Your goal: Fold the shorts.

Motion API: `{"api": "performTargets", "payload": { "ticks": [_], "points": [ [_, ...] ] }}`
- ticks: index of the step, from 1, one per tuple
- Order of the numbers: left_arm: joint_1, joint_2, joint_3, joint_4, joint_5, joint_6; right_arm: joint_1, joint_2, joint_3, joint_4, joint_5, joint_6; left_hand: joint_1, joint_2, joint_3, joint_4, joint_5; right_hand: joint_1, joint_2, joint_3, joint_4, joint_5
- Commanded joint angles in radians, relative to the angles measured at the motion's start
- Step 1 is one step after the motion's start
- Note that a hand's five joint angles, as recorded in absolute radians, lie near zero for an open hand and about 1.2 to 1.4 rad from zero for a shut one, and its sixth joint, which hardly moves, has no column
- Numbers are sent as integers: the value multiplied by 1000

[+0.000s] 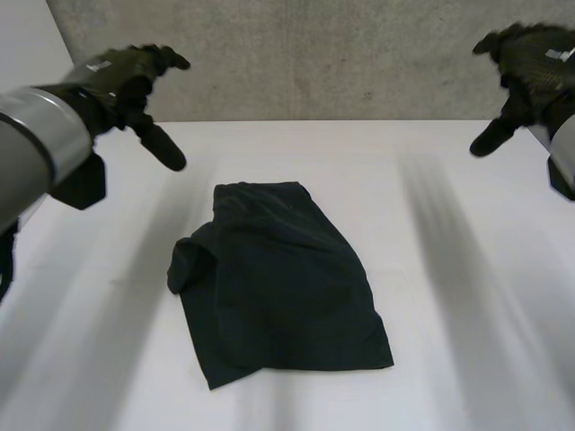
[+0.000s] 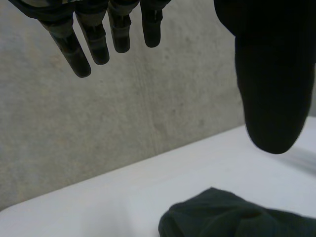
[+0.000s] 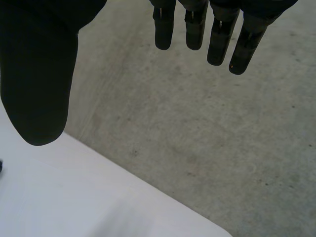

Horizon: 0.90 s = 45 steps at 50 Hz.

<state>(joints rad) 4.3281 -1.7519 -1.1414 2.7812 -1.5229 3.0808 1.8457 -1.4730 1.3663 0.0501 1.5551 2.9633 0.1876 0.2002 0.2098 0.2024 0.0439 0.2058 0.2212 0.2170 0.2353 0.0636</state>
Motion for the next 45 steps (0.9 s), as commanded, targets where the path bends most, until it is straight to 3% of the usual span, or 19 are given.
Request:
{"api": "performTargets", "payload": {
  "ticks": [1,15,20,25,31,41,43,45],
  "points": [
    [16,86,-11,-34,-17,-14,-2,2,-121,154,2,60,23,10,1,8,-8,-31,-47,-42,-61,-64],
    [15,107,-55,-25,-22,-5,1,2,-95,149,-6,53,5,-7,-17,-9,-26,-31,-47,-42,-61,-64],
    [24,86,-60,-17,-17,15,0,3,-92,146,-67,49,-3,-16,-26,-18,-34,-31,-47,-42,-61,-64],
    [30,-62,-58,-6,-23,188,-8,5,-79,149,-147,48,-4,-16,-26,-18,-34,-31,-47,-42,-61,-64],
    [21,-194,-46,-15,-40,311,-10,17,-67,142,-164,43,29,16,7,14,-2,-31,-47,-42,-61,-64],
    [24,-383,-17,6,-65,311,0,94,-36,139,-165,-145,35,22,12,20,4,-31,-47,-42,-61,-64],
    [22,-411,-14,20,-63,308,0,106,-29,139,-164,-180,70,57,48,55,39,-31,-47,-42,-61,-64],
    [15,-454,-12,54,-63,302,1,125,-23,139,-161,-220,245,233,223,231,214,-31,-47,-42,-61,-64]
  ]
}}
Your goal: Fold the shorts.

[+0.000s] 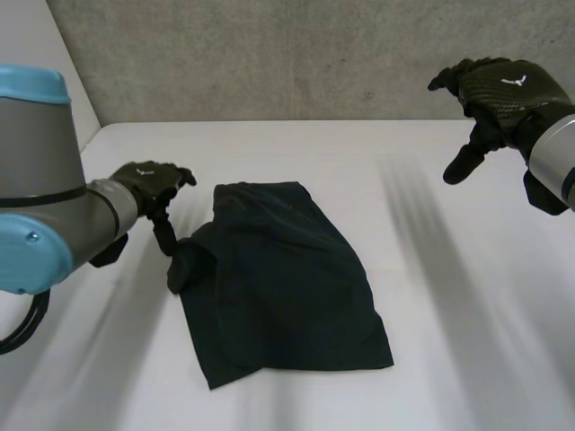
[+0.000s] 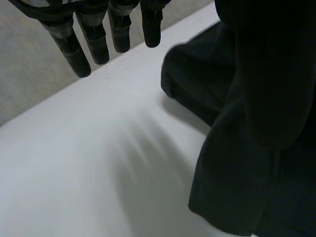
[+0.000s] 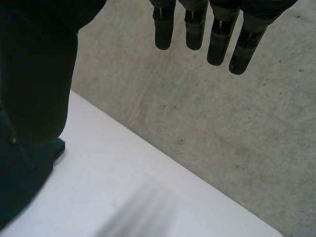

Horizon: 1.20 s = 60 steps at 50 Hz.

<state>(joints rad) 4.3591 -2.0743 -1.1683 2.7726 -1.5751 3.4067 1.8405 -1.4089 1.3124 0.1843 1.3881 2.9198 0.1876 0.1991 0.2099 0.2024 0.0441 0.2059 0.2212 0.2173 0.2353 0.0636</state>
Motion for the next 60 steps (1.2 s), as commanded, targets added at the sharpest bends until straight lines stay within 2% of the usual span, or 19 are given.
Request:
{"api": "performTargets", "payload": {
  "ticks": [1,2,3,4,10,16,22,27,31,32,37,40,44,51,54,55,56,58,60],
  "points": [
    [-16,-144,15,73,-13,-27,8,64,33,4,9,-183,357,345,334,342,325,-31,-47,-43,-61,-64],
    [-18,-156,15,85,-13,-30,9,68,33,4,9,-188,532,521,510,517,501,-31,-47,-43,-61,-64],
    [-16,-171,15,103,-16,-36,16,73,33,4,11,-191,1048,1037,1026,1033,1017,-31,-47,-43,-61,-64],
    [-15,-175,18,111,-17,-41,20,74,33,4,12,-192,1207,1196,1185,1192,1176,-31,-47,-43,-61,-64],
    [2,-162,61,139,-31,-55,23,76,36,4,12,-197,1209,1197,1186,1194,1178,-31,-47,-43,-61,-64],
    [97,-69,177,215,-149,-53,26,77,34,3,12,-197,1209,1197,1186,1194,1178,-31,-47,-43,-61,-64],
    [76,-26,263,288,-157,-60,28,87,39,3,14,-197,1209,1197,1186,1194,1178,-31,-47,-43,-61,-64],
    [-9,-6,288,317,-151,-84,29,88,41,1,14,-197,1209,1197,1186,1194,1178,-31,-47,-43,-61,-64],
    [-131,5,269,309,-109,-135,28,87,39,-11,14,-197,1209,1197,1186,1194,1178,-31,-47,-43,-61,-64],
    [-186,9,250,303,-77,-157,28,87,39,-14,14,-197,1209,1197,1186,1194,1178,-31,-47,-43,-61,-64],
    [-318,77,99,282,29,-216,19,84,34,-23,17,-194,1209,1197,1186,1194,1178,-31,-47,-43,-61,-64],
    [-393,134,-14,280,64,-219,14,84,28,-23,23,-192,1209,1197,1186,1194,1178,-31,-47,-43,-61,-64],
    [-472,187,-150,280,66,-216,13,82,27,-28,35,-192,1209,1197,1186,1194,1178,-31,-47,-43,-61,-64],
    [-486,310,-312,269,76,-188,13,82,21,-29,35,-192,1209,1197,1186,1194,1178,-31,-47,-43,-61,-64],
    [-478,384,-382,237,76,-110,14,82,18,-29,35,-197,823,811,800,808,792,-31,-47,-43,-61,-64],
    [-463,417,-405,220,76,-49,16,84,13,-29,34,-199,525,514,503,510,494,-31,-47,-43,-61,-64],
    [-451,437,-415,210,76,-15,16,85,11,-29,34,-200,365,354,343,350,334,-31,-47,-43,-61,-64],
    [-423,471,-430,193,76,55,19,90,7,-29,28,-202,138,127,116,124,107,-31,-47,-43,-61,-64],
    [-376,519,-444,185,76,144,22,91,5,-31,25,-202,47,35,24,32,16,-31,-47,-43,-61,-64]
  ]
}}
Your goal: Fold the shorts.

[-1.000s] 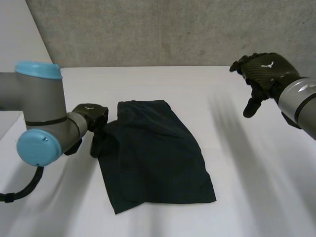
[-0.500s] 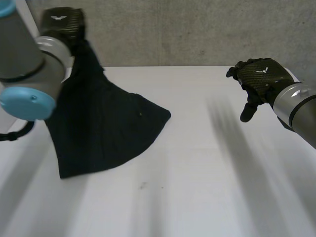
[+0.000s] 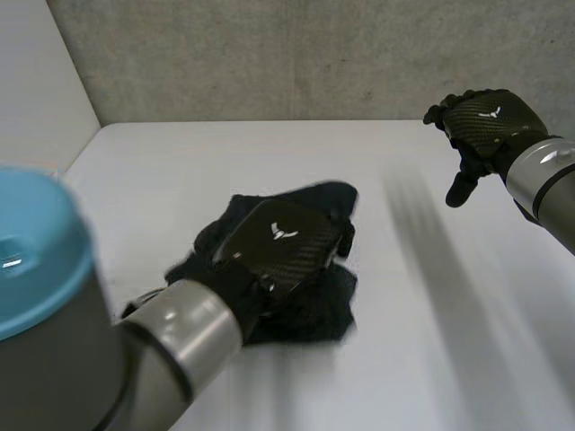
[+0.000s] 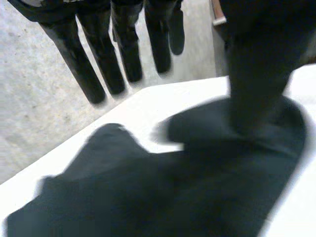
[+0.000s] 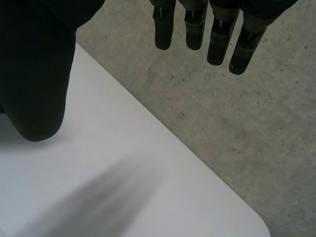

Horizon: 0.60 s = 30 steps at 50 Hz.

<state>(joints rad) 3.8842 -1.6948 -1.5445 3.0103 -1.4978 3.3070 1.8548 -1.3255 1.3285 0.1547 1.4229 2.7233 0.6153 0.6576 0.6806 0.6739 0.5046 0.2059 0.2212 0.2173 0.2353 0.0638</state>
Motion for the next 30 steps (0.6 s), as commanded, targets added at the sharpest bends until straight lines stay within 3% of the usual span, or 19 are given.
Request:
{"api": "performTargets", "payload": {
  "ticks": [1,6,11,20,30],
  "points": [
    [116,153,-69,-53,-1,267,7,9,-12,-3,-12,-5,-390,-432,-455,-449,-454,-31,-47,-43,-61,-64],
    [234,195,-51,-50,-10,273,9,52,-25,-18,-65,-16,-408,-450,-473,-466,-472,-31,-47,-43,-61,-64],
    [297,179,-31,-51,-12,61,17,103,-23,-12,-147,-91,-393,-435,-458,-452,-457,-31,-47,-43,-61,-64],
    [294,3,-58,-59,-42,-227,124,192,-31,-17,-282,-347,-381,-424,-447,-440,-445,-31,-47,-43,-61,-64],
    [293,-65,-129,-39,-285,-356,237,345,-146,-24,-332,-438,-346,-388,-411,-405,-410,-31,-47,-43,-61,-64]
  ]
}}
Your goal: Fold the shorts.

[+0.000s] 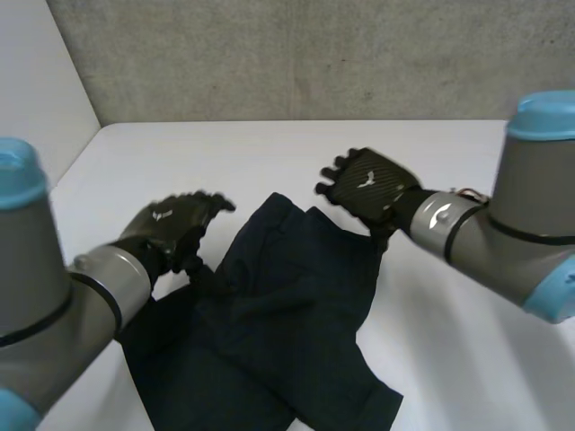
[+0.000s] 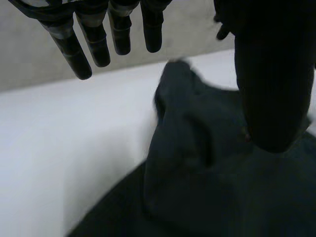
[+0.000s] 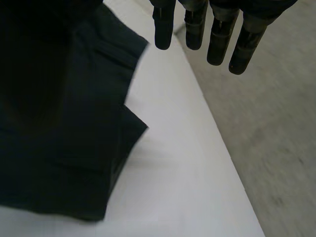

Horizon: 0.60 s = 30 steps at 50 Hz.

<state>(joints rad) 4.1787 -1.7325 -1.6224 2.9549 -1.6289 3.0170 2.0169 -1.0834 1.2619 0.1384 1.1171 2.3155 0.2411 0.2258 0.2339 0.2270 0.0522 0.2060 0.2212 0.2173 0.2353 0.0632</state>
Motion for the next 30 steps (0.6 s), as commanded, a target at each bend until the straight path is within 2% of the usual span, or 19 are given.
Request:
{"api": "performTargets", "payload": {
  "ticks": [1,11,17,21,22,24,28,30],
  "points": [
    [-2,-27,-59,18,-158,-72,85,118,-91,-13,-29,-28,28,43,35,42,43,-31,-47,-43,-61,-63],
    [38,30,-162,29,-161,-82,170,307,-255,-189,-20,44,31,46,38,45,46,-31,-47,-43,-61,-63],
    [72,57,-188,29,-158,-81,181,410,-372,-211,-26,130,43,58,50,57,57,-7,-22,-18,-36,-39],
    [73,62,-189,29,-157,-81,181,470,-443,-204,-31,134,87,102,94,101,101,541,526,530,512,510],
    [73,62,-189,30,-155,-81,181,482,-456,-203,-31,133,101,117,109,116,116,827,812,816,798,796],
    [72,64,-182,39,-154,-81,181,484,-460,-203,-28,133,131,146,138,145,145,1134,1119,1123,1105,1102],
    [70,65,-168,64,-154,-81,181,444,-454,-209,-16,140,175,190,182,189,189,1190,1175,1179,1161,1159],
    [66,65,-157,76,-152,-81,180,377,-432,-200,-14,143,190,205,197,204,204,1190,1175,1179,1161,1159]
  ]
}}
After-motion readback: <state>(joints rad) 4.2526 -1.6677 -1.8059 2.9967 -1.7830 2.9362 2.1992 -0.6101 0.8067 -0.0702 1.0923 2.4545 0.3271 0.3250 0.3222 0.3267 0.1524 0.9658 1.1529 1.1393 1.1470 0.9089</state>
